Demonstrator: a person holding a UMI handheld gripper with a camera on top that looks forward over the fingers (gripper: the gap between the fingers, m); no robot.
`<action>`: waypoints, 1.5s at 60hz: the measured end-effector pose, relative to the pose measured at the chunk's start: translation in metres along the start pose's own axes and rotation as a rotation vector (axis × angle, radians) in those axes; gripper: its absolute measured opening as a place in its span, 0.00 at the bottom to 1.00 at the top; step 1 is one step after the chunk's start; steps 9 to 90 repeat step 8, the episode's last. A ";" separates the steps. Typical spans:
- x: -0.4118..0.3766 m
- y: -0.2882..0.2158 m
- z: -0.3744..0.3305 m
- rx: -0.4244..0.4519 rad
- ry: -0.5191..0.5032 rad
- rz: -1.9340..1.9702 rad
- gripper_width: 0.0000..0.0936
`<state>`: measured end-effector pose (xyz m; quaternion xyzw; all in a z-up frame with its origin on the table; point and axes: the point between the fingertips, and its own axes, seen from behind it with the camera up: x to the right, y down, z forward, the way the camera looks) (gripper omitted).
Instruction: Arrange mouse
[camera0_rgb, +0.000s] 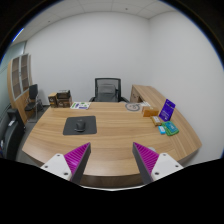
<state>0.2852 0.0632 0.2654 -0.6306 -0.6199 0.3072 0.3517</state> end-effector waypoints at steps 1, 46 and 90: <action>0.001 0.001 -0.002 0.000 -0.001 0.000 0.92; 0.003 0.010 -0.010 -0.007 -0.020 -0.002 0.92; 0.003 0.010 -0.010 -0.007 -0.020 -0.002 0.92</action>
